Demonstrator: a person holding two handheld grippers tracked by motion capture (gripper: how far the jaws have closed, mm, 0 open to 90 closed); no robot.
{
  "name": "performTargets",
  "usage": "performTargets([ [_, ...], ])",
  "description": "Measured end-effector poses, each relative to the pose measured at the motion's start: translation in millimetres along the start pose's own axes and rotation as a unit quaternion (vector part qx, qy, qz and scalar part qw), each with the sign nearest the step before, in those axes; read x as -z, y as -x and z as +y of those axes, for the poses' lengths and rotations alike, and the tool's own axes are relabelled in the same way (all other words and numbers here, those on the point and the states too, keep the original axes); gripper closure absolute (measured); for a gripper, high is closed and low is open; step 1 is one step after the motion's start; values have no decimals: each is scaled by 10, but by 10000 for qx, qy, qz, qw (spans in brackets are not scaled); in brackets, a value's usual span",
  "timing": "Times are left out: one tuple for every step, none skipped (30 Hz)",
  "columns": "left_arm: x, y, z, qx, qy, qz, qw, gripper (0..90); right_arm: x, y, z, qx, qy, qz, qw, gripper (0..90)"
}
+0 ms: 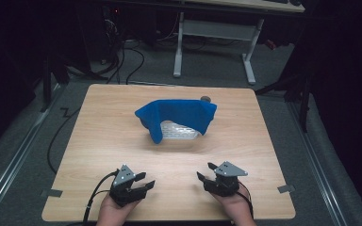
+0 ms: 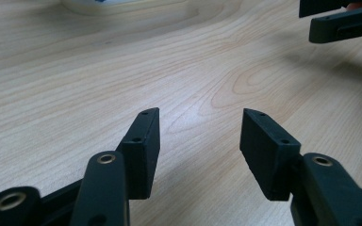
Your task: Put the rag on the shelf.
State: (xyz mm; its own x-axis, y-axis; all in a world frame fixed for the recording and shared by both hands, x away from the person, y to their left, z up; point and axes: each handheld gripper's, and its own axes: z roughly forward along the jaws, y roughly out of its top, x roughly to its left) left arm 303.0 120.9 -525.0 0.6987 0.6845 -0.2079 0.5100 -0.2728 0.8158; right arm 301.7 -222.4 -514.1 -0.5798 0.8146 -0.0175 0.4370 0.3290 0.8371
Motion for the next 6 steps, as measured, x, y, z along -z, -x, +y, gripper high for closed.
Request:
performTargets([
  [-1,-8,-3,-20,-40,30,10000,483,1,-2,-2,7,22,0,10000,415],
  [-2,-12,-4,1,-43,30,10000,483,2,-2,-13,19,21,43,10000,415],
  [-1,-14,-5,32,-39,27,10000,483,2,-3,-19,16,-4,64,10000,416],
  [0,-16,-5,42,-27,18,10000,483,3,-4,-25,12,-30,90,10000,416],
  [3,-14,-6,33,-31,28,10000,483,4,-6,-27,13,-28,94,10000,416],
  [2,-16,-8,14,-40,40,10000,483,7,-4,-24,34,-9,103,9999,416],
])
